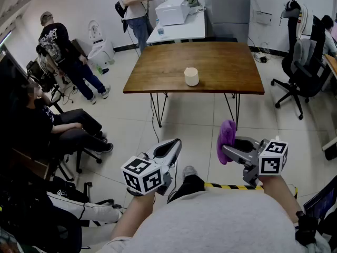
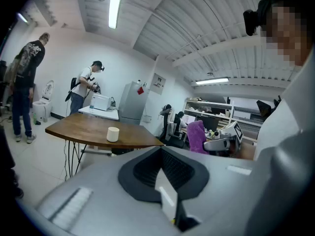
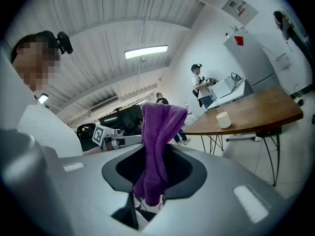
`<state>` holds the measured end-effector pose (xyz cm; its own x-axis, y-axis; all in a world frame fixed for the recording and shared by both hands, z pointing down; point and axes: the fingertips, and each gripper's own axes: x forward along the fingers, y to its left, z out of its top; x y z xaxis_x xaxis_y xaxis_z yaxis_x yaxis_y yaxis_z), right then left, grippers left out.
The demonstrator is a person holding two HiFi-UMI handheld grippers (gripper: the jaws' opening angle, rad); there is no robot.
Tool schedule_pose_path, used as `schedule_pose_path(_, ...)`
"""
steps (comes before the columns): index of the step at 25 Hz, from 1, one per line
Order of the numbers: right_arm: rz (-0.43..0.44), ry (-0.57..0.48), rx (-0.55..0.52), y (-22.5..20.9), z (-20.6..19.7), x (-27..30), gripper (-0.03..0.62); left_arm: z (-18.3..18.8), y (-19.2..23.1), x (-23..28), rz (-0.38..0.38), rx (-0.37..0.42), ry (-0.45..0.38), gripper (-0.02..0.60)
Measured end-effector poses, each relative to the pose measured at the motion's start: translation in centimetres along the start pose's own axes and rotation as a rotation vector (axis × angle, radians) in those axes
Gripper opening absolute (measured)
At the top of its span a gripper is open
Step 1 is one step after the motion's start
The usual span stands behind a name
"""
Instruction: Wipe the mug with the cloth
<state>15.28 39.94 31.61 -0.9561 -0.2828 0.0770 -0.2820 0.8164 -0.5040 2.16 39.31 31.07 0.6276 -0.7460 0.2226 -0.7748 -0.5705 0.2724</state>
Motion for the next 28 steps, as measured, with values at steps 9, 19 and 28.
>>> schedule_pose_path(9,-0.037,0.011,0.034,-8.1,1.8,6.2,0.109,0.6,8.8,5.6,-0.048,-0.007,0.016,0.0)
schedule_pose_path(19,-0.12,0.025,0.133,-21.5,8.8,18.4,0.109,6.4,24.8,16.1,-0.175,-0.029,0.065,0.0)
schedule_pose_path(28,-0.22,0.008,0.167,-30.9,15.9,26.1,0.109,12.0,36.0,24.8,-0.29,0.023,0.106,0.0)
